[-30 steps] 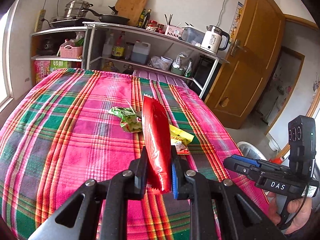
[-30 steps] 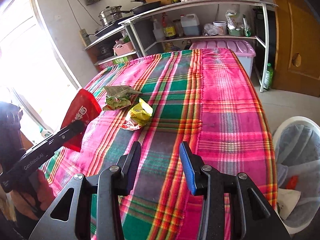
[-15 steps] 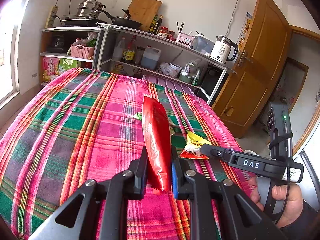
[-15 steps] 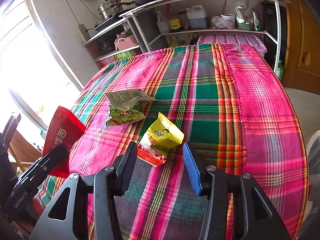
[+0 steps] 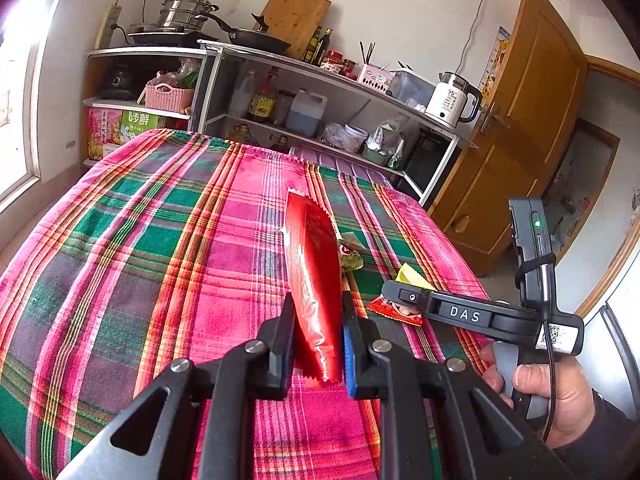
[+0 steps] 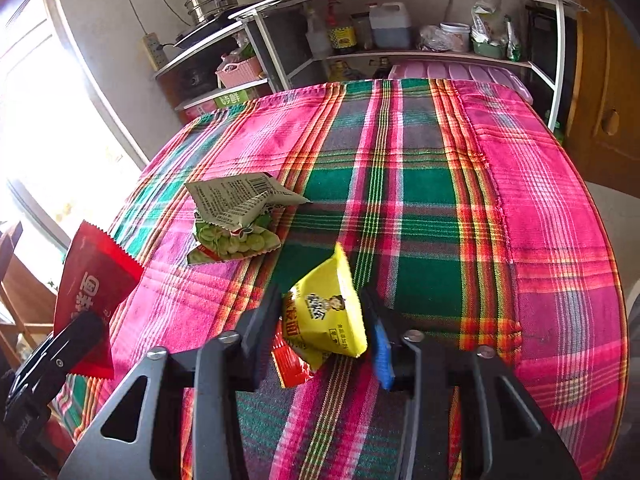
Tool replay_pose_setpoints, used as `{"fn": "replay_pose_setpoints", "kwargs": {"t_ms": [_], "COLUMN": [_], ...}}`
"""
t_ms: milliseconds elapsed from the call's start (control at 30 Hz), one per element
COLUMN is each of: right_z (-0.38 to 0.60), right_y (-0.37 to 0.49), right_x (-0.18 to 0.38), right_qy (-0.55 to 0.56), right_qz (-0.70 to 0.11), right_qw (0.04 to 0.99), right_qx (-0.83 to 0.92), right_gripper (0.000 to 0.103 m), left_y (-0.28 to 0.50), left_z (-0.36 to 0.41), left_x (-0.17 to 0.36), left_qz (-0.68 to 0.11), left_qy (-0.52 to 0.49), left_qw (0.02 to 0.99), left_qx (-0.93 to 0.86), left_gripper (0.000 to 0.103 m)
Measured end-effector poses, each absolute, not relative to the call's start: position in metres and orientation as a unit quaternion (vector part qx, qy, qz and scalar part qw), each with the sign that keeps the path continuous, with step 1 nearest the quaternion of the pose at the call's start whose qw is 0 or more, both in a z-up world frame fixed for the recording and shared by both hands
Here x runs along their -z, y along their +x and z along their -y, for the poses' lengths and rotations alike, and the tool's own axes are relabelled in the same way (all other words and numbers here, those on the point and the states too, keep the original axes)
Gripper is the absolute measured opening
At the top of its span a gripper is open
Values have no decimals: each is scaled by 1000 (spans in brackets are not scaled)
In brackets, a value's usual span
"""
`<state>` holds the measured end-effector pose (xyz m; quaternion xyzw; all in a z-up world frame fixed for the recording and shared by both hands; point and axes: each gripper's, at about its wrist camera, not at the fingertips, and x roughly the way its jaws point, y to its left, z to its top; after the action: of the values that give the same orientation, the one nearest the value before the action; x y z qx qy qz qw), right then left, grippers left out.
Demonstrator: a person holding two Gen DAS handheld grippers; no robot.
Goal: Collect trash
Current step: 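Grasp the yellow snack bag with the right tool while the left tool holds the red bag, then carry the red bag and yellow snack bag toward the white bin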
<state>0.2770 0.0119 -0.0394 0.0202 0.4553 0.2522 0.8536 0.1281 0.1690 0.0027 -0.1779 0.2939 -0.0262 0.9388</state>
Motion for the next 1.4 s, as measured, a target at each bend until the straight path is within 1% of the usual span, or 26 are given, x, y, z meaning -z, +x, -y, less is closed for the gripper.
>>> {"fn": "replay_pose_setpoints", "kwargs": {"t_ms": [233, 500, 900, 1400], "right_z": [-2, 32, 104, 186], "right_y": [266, 236, 188, 165], "right_x": [35, 12, -13, -24], "right_qy": [21, 28, 29, 59], "right_qz": [-451, -426, -387, -365], "right_qw": [854, 865, 892, 913], "right_qx": [-259, -264, -231, -171], "right_gripper": [31, 31, 31, 31], "left_y": [129, 125, 121, 129], "left_z": [-162, -137, -67, 17], "left_x": [-3, -11, -29, -40], "left_qz": [-300, -303, -308, -320], "left_qy": [-171, -156, -124, -79], "left_qw": [938, 939, 939, 932], "left_qx": [31, 45, 95, 153], "left_gripper": [20, 20, 20, 20]}}
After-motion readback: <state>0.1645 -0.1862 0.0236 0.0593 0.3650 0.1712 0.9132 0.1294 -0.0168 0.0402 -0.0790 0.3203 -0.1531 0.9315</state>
